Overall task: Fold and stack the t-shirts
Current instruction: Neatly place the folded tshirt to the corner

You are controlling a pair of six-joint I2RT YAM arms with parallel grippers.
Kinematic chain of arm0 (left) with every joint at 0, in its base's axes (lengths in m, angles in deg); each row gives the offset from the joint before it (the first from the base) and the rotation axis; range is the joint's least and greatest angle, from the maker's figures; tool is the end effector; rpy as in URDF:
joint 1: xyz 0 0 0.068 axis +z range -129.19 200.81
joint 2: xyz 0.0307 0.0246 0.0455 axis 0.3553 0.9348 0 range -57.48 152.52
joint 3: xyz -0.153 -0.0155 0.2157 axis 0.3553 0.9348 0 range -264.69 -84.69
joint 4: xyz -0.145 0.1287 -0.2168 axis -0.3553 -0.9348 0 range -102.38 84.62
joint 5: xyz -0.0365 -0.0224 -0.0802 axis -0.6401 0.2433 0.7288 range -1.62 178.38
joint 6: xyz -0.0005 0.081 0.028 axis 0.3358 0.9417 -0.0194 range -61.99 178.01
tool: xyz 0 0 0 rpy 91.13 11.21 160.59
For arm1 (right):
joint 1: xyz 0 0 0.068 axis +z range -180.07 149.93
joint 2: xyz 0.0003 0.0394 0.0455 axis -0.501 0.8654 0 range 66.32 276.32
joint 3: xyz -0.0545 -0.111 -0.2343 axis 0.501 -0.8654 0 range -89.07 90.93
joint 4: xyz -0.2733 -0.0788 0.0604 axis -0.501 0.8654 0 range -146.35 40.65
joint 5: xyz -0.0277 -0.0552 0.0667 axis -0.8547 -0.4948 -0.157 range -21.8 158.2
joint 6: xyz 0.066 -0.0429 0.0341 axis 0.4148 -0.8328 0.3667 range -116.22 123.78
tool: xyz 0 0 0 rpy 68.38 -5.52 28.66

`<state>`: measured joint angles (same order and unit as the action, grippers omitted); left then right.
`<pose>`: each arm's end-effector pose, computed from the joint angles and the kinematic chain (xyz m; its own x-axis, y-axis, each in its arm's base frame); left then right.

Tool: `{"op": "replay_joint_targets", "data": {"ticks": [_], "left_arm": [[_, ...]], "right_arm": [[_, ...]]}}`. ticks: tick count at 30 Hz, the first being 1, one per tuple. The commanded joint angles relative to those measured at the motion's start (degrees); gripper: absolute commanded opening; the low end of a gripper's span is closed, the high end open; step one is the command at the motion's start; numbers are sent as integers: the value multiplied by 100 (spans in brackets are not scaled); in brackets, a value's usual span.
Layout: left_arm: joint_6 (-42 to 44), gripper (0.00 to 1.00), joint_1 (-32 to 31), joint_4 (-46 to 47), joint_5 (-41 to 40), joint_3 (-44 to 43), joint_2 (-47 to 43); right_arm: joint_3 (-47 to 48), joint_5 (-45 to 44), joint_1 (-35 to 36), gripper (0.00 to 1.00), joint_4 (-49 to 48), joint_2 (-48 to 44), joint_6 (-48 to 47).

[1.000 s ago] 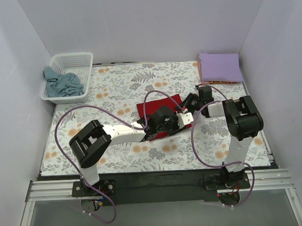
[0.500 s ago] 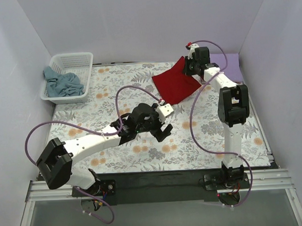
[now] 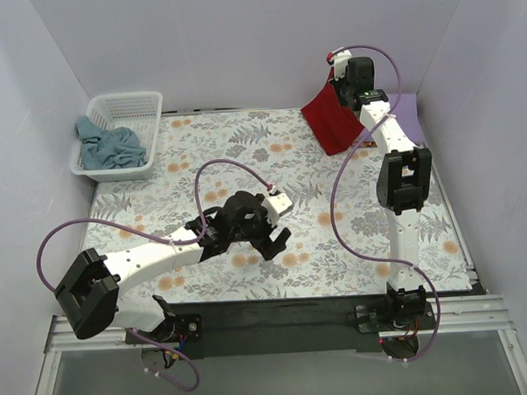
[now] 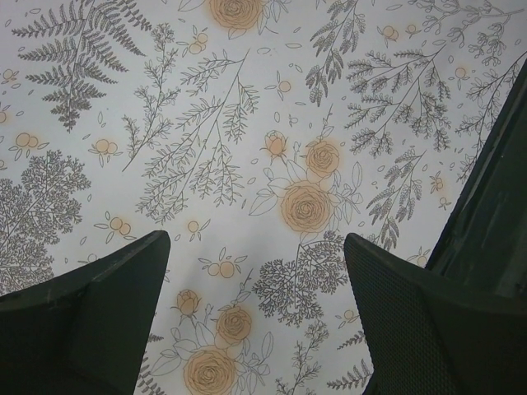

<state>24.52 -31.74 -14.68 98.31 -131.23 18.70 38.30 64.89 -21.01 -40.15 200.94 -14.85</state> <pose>0.1988 -0.2811 0.1844 -0.7952 0.1444 -0.5890 0.5094 0.6860 -0.5196 0.6113 0.0931 0.2608 -0.3391 -0.3770 -0.8619 -0.2249 0.9221 -0.3148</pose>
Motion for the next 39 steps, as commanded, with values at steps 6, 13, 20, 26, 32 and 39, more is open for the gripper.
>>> {"op": "replay_joint_targets", "data": {"ticks": [6, 13, 20, 26, 32, 39], "left_arm": [[-8, 87, 35, 86, 114, -30, -183], [19, 88, 26, 139, 140, -39, -165], [27, 88, 26, 139, 106, -39, -235], [45, 88, 35, 130, 96, -12, -270], [54, 88, 35, 139, 114, -4, -271], [176, 88, 35, 113, 9, -162, -200]], "right_arm": [[297, -363, -62, 1, -355, -525, -782], [350, -407, -62, 1, -364, -850, -914], [288, -548, -71, 1, -346, -1043, -888], [165, -601, -80, 1, -337, -1272, -782], [113, -557, -124, 1, -311, -1378, -826], [95, -627, -290, 1, -364, -1053, -1072]]}}
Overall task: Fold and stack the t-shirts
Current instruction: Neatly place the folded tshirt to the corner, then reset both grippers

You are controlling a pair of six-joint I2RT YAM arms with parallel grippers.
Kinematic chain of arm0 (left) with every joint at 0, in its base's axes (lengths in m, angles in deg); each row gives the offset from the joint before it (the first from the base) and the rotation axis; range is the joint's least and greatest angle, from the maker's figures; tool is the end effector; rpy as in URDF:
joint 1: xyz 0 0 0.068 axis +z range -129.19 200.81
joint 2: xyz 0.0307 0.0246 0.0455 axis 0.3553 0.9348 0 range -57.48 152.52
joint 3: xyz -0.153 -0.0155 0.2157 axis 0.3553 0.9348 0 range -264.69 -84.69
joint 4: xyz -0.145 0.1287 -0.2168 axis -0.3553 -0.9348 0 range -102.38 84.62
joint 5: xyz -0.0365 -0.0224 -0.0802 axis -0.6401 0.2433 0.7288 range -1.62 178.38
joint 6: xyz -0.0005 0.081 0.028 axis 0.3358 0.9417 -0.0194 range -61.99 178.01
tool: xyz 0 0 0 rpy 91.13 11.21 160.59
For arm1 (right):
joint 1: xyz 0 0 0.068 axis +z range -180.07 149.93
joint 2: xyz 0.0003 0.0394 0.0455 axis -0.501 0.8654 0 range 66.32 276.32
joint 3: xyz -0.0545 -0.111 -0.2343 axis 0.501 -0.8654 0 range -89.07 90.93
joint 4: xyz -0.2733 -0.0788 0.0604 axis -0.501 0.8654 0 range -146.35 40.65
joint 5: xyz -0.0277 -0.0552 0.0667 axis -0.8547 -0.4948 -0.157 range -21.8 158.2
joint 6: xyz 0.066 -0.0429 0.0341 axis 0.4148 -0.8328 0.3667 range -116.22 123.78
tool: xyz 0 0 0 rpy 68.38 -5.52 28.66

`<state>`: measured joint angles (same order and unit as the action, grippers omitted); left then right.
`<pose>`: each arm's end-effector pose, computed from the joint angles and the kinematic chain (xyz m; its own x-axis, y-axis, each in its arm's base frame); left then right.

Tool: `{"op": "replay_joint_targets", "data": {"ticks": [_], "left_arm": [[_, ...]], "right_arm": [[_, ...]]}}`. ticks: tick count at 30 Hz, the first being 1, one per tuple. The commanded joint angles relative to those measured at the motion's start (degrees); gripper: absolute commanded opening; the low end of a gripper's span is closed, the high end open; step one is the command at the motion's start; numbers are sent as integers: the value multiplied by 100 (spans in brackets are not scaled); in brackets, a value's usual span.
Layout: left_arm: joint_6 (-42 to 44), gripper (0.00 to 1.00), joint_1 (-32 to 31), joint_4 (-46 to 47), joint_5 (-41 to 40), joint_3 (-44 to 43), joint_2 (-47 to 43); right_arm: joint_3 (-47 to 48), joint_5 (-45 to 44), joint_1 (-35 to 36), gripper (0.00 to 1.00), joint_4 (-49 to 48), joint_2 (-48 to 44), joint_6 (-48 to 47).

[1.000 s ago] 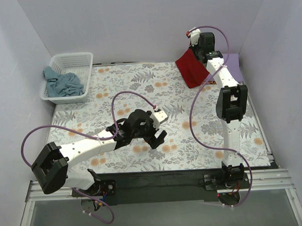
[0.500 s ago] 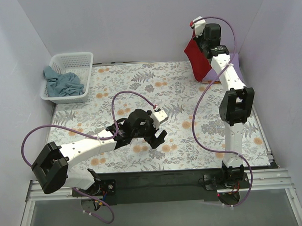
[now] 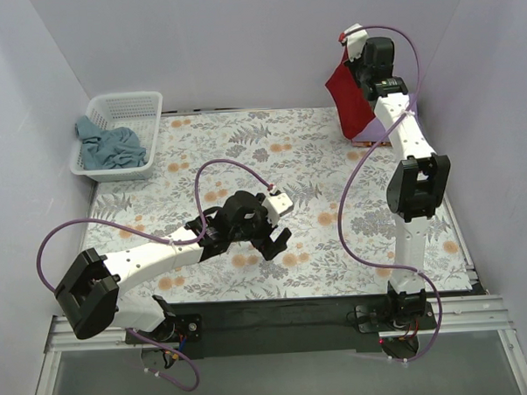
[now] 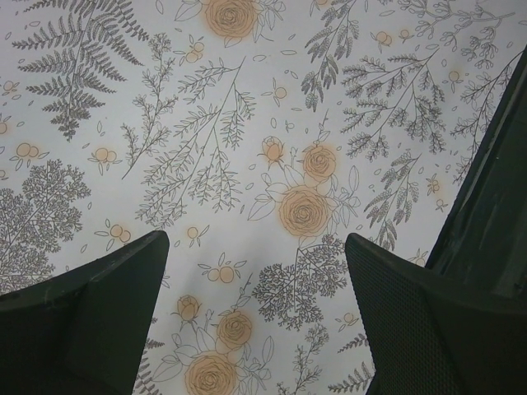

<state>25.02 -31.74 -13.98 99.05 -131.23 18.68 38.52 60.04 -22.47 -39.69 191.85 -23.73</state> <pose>0.1986 -0.2825 0.1860 -0.7884 0.1495 -0.5967 0.5238 0.6717 -0.5239 0.5827 0.0669 0.3541 -0.2242 -0.4912 -0.8417 -0.1108 0.8709 -0.4787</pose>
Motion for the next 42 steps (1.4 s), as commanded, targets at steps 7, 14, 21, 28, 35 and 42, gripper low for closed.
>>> {"op": "replay_joint_targets", "data": {"ticks": [7, 14, 21, 28, 35, 42], "left_arm": [[153, 88, 26, -10, -75, -259, -75], [144, 88, 26, 16, -57, -390, 118], [144, 88, 35, -45, -57, -478, 276], [179, 88, 52, -28, -198, -671, 496], [-346, 88, 666, -291, 197, -970, 540], [-1207, 89, 1493, -431, 936, -1155, 329]], "right_arm": [[64, -124, -390, 1, -629, 172, -334], [-32, 43, -610, 1, -875, 366, -606], [-85, 218, -917, 1, -1253, 577, -870], [-129, 131, -1189, 41, -1605, 902, -1178], [-190, -54, -1489, 98, -1816, 736, -1081], [-551, 271, -1445, 98, -1255, -239, -845]]}}
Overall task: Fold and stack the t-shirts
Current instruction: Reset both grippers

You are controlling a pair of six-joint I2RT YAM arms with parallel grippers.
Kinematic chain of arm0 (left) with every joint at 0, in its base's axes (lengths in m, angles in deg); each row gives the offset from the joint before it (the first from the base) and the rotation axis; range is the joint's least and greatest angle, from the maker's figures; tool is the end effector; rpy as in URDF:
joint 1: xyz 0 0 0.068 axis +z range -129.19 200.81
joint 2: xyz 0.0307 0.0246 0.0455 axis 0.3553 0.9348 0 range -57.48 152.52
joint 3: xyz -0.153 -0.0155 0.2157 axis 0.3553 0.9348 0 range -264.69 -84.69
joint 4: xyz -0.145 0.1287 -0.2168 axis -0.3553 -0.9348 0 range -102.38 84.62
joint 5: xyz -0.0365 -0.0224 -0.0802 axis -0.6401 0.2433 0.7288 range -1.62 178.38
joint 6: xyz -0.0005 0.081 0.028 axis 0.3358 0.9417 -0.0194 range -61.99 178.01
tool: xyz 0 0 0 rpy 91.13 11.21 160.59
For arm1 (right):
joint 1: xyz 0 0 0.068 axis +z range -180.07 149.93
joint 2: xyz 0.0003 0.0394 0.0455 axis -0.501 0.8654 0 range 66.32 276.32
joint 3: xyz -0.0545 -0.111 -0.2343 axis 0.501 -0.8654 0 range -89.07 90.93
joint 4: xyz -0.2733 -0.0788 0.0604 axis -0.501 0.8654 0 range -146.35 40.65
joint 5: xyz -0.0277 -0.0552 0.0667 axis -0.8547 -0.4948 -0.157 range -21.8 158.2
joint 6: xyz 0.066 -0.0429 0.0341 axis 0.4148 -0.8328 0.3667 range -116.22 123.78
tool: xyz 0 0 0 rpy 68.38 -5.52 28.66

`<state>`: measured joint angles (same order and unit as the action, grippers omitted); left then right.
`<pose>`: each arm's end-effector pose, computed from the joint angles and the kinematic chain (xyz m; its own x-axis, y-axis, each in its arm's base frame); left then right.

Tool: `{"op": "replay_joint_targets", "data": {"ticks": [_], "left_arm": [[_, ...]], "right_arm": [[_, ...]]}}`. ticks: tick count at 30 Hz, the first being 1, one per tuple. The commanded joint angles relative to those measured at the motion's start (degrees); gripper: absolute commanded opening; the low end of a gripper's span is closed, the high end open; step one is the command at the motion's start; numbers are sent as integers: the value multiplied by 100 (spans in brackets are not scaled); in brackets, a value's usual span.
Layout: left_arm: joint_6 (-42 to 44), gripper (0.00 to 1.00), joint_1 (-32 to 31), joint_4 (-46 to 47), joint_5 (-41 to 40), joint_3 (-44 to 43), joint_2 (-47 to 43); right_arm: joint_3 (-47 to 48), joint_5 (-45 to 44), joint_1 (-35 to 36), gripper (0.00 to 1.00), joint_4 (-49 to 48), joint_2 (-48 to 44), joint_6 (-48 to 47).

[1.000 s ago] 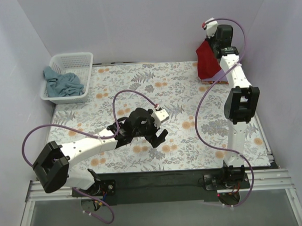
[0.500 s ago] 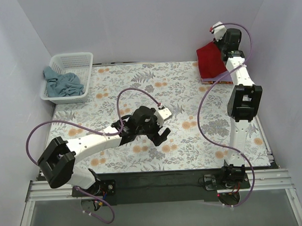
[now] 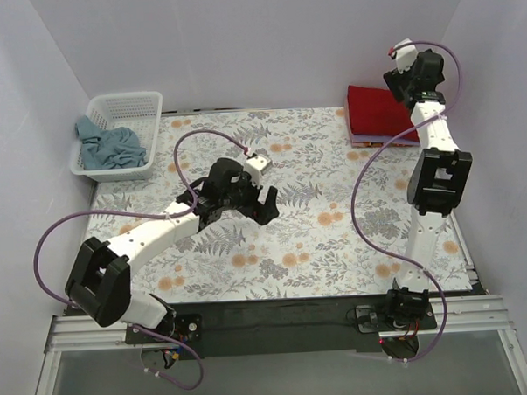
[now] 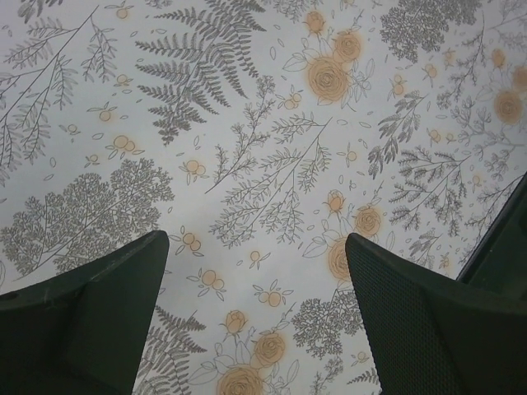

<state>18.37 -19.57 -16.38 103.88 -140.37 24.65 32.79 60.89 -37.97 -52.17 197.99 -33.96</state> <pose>0.2729 -0.2587 0.2085 -0.8580 -0.0772 -0.5078 0.3098 0.7107 -0.6316 0.6098 -0.0943 0.2807 -0.3479 -0.5646 -0.7485 0.0579 0.7839 -0.6182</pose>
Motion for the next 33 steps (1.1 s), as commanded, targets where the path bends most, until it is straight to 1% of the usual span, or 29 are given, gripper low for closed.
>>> {"op": "replay_joint_targets", "data": {"ticks": [1, 3, 4, 5, 7, 8, 9, 10, 11, 13, 14, 15, 16, 17, 18, 19, 20, 21, 23, 24, 25, 28, 30, 33], "left_arm": [[-623, 88, 398, -383, 531, -389, -259], [-877, 88, 837, -656, 733, -601, -119], [-923, 89, 1004, -971, 795, -880, -48], [-949, 88, 1345, -1122, 866, -1022, 4], [-950, 88, 1742, -1499, 1208, -1339, 215], [-915, 88, 2136, -1571, 1479, -1592, 294], [-871, 88, 2305, -1867, 1673, -1752, 504], [-844, 88, 2446, -2053, 1597, -1945, 654], [-809, 89, 2708, -2203, 1570, -2329, 786], [-712, 89, 3017, -2728, 1761, -2674, 1137], [-677, 88, 3323, -2819, 1876, -2780, 1191], [-659, 88, 3483, -2906, 2077, -2782, 1226], [-607, 88, 3624, -2925, 2297, -2755, 1235], [-546, 89, 3808, -2916, 2299, -2712, 1209], [-484, 89, 3853, -2881, 2229, -2537, 1166], [-414, 89, 3871, -2837, 2107, -2431, 1122], [-239, 89, 3880, -2811, 1792, -2291, 973], [-185, 89, 3880, -2750, 1702, -2002, 876], [-10, 89, 3880, -2714, 1465, -1684, 543], [8, 89, 3880, -2636, 1429, -1518, 402], [17, 89, 3880, -2591, 1394, -1150, 279], [88, 89, 3880, -2468, 1262, -630, -196], [96, 89, 3880, -2389, 1122, -471, -485], [0, 89, 3880, -2371, 1016, -373, -654]], "right_arm": [[13, 238, 122, 98, 351, -1098, 379], [-5, 501, 148, 98, 783, -1363, 573], [-92, 598, 166, 98, 960, -1660, 661], [-153, 686, 201, 98, 1370, -1819, 801], [-459, 1125, 262, 98, 1750, -2319, 925], [-618, 1275, 263, 98, 2100, -2505, 1117], [-872, 1659, 263, 98, 2234, -2916, 1163], [-1136, 1837, 271, 98, 2375, -3137, 1181], [-1687, 1986, 272, 98, 2576, -3339, 1224], [-2173, 2338, 272, 98, 2771, -3918, 1383], [-2654, 2453, 272, 98, 2859, -4096, 1426], [-2894, 2636, 272, 98, 3016, -4271, 1592], [-3201, 2769, 272, 98, 3079, -4630, 1629], [-3743, 2953, 272, 98, 3132, -4825, 1638], [-4088, 3277, 272, 98, 3141, -5201, 1638], [-4361, 3428, 280, 98, 3141, -5370, 1655], [-4608, 3551, 272, 98, 3132, -5537, 1664], [-5054, 3692, 289, 98, 3124, -5661, 1716], [-5417, 3789, 289, 98, 3106, -5934, 1840], [-5584, 3825, 289, 98, 3088, -6013, 1866], [-5925, 3825, 298, 98, 2993, -6153, 1910], [-6480, 3808, 307, 98, 2816, -6426, 1998], [-6701, 3685, 307, 98, 2597, -6627, 2086], [-7000, 3641, 316, 98, 2438, -6830, 2217]]}}
